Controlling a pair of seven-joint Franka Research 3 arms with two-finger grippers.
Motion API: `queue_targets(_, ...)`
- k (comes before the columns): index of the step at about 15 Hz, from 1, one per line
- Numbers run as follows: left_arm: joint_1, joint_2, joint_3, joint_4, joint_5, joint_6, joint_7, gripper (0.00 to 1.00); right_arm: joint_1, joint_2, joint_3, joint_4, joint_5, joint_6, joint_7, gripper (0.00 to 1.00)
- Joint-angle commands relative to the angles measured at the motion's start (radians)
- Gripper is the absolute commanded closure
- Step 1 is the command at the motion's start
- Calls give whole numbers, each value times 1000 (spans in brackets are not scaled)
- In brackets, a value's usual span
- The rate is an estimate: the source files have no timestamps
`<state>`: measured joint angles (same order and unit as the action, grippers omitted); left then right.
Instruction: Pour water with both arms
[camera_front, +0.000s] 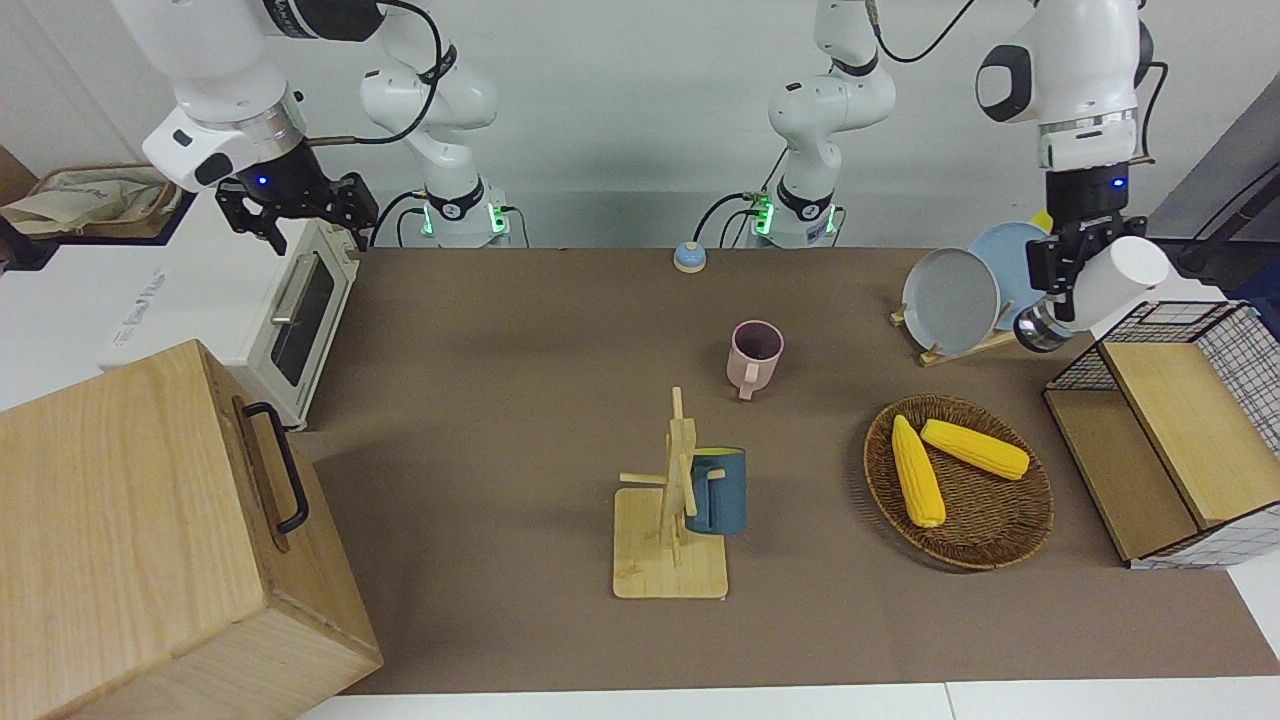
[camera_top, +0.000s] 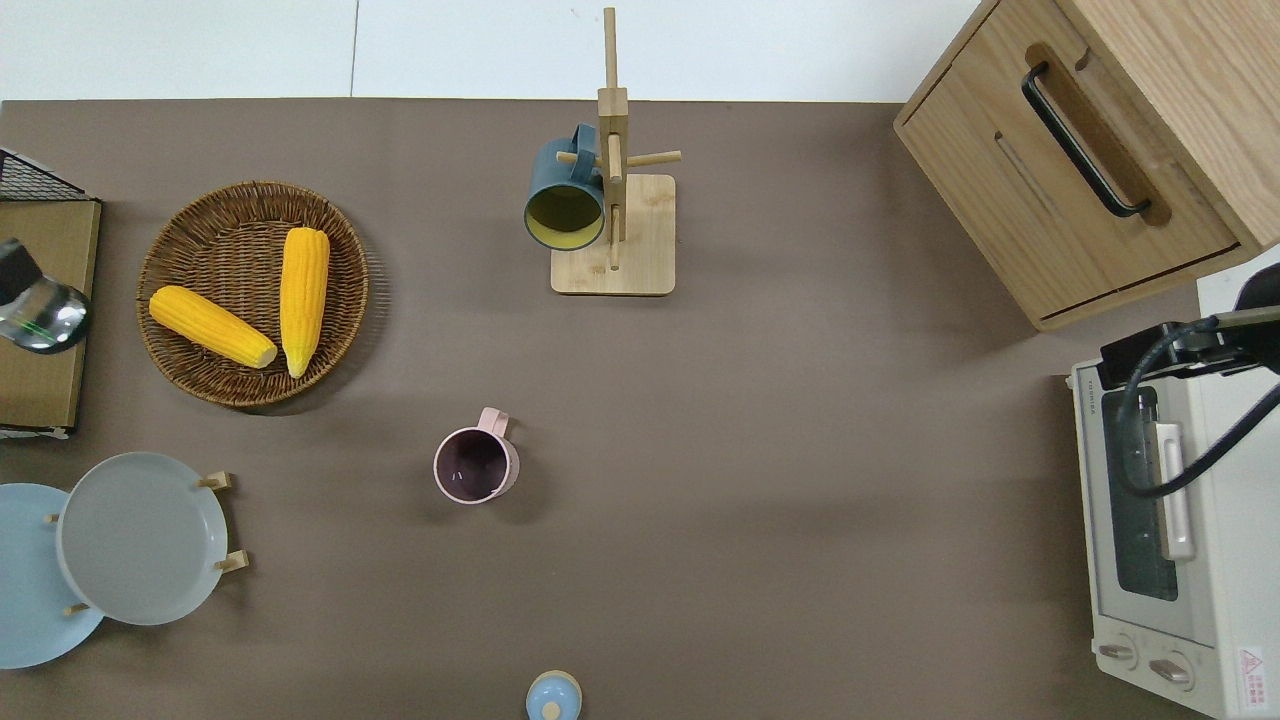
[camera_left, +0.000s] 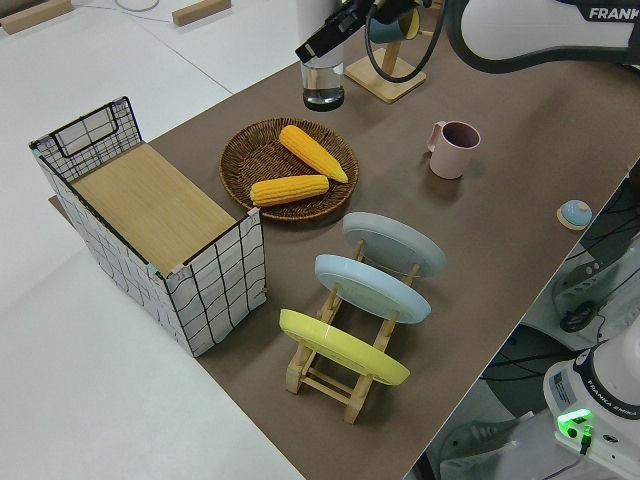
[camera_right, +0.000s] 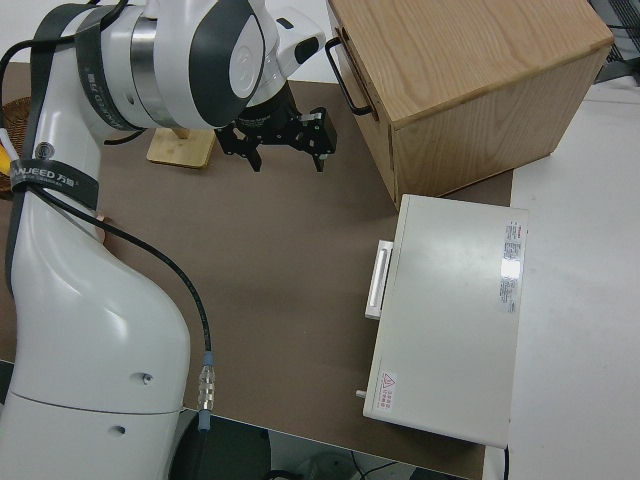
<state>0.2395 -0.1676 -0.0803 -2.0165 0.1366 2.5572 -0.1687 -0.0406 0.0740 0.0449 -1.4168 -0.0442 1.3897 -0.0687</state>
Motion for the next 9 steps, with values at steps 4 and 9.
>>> queue_targets(4,150,172,-1,267,-216,-12,294,1000,-8,-19,6,-19,4,3,-23,9)
queue_targets(9,251,220,4,283,-458,-3,596,1000,-8,-19,6,-19,4,3,-23,9)
